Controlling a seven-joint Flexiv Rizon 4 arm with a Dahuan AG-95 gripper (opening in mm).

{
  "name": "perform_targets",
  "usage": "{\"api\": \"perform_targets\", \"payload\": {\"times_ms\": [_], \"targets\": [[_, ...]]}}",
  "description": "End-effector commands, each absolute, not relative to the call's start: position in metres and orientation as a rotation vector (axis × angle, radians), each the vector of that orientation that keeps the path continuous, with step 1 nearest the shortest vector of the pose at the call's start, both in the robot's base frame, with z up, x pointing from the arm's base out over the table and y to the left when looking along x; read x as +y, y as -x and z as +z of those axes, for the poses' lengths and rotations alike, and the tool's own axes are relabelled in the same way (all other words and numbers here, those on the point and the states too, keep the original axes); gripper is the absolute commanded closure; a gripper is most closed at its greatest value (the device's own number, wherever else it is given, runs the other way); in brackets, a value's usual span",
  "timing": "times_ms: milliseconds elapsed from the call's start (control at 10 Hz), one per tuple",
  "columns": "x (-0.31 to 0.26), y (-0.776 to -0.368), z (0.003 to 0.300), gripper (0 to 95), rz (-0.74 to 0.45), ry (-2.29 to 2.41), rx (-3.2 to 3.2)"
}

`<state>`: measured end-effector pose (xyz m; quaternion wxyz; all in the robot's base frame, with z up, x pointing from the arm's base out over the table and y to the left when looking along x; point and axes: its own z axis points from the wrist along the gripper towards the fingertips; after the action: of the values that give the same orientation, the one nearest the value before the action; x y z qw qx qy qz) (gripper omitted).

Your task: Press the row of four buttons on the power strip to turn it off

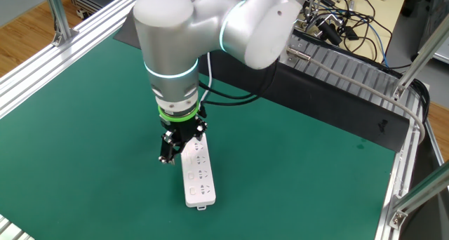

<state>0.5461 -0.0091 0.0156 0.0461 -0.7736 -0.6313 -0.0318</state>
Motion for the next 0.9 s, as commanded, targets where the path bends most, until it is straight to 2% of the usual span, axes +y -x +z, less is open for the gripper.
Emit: {"api": "perform_targets", "payload": {"times_ms": [100,900], "targets": [[-0.012,-0.551,0.021,0.0,-0.099,2.349,-1.927],[-0.015,-0.566,0.016,0.0,-0.114,2.350,-1.930]]}}
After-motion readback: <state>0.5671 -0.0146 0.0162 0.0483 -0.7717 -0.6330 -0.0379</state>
